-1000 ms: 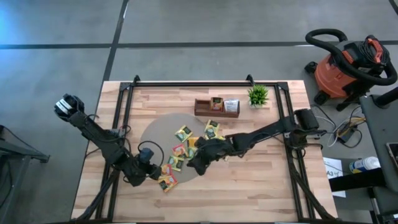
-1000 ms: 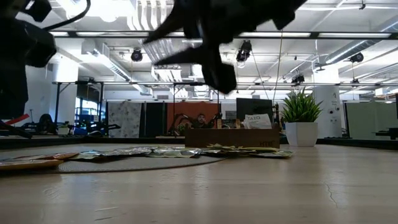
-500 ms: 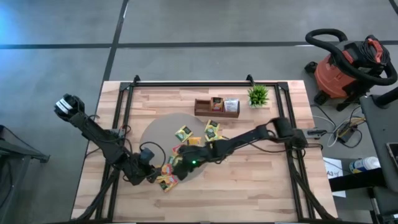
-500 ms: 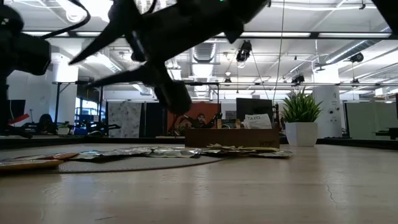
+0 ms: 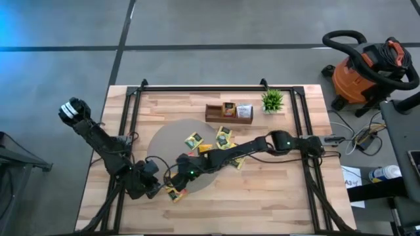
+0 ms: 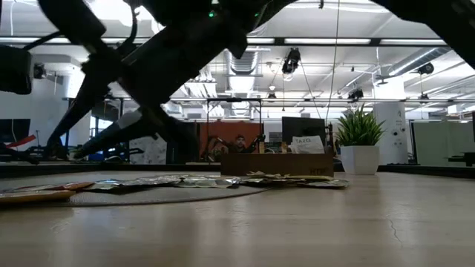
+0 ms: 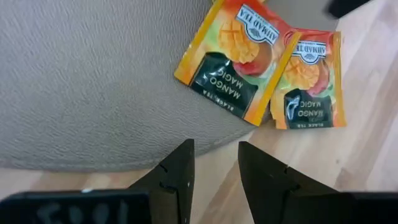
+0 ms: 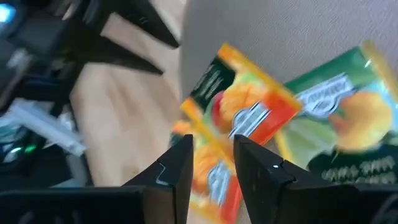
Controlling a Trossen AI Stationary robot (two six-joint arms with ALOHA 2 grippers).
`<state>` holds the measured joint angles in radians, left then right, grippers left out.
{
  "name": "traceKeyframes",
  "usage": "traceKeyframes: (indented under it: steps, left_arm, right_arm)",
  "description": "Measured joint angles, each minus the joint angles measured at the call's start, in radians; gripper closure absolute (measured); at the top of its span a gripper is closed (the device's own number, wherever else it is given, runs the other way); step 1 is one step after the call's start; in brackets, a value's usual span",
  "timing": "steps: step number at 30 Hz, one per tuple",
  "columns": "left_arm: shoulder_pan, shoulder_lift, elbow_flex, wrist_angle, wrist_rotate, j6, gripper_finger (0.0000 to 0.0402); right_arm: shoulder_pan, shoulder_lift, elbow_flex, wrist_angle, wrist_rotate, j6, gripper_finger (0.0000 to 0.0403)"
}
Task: Pick & Place Tea
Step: Put the red tea sachet into the middle compartment of the wooden organizer
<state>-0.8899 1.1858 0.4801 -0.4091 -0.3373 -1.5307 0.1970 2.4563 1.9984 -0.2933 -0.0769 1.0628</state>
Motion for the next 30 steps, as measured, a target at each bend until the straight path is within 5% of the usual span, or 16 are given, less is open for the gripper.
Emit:
traceKeyframes:
  steps: [9, 18, 30]
  left_arm:
    - [-0.109, -0.006, 0.000, -0.007, -0.202, 0.128, 0.0283]
    - [-0.153, -0.007, -0.055, 0.023, -0.223, 0.048, 0.0283]
    - [-0.152, -0.006, -0.200, 0.361, -0.287, -0.086, 0.0283]
  right_arm:
    - [0.008, 0.051, 0.033, -0.025, 0.064, -0.077, 0.0292]
    - [0.008, 0.069, 0.018, -0.018, 0.060, -0.093, 0.0300]
    - [0.009, 0.075, 0.001, -0.011, 0.029, -0.068, 0.0298]
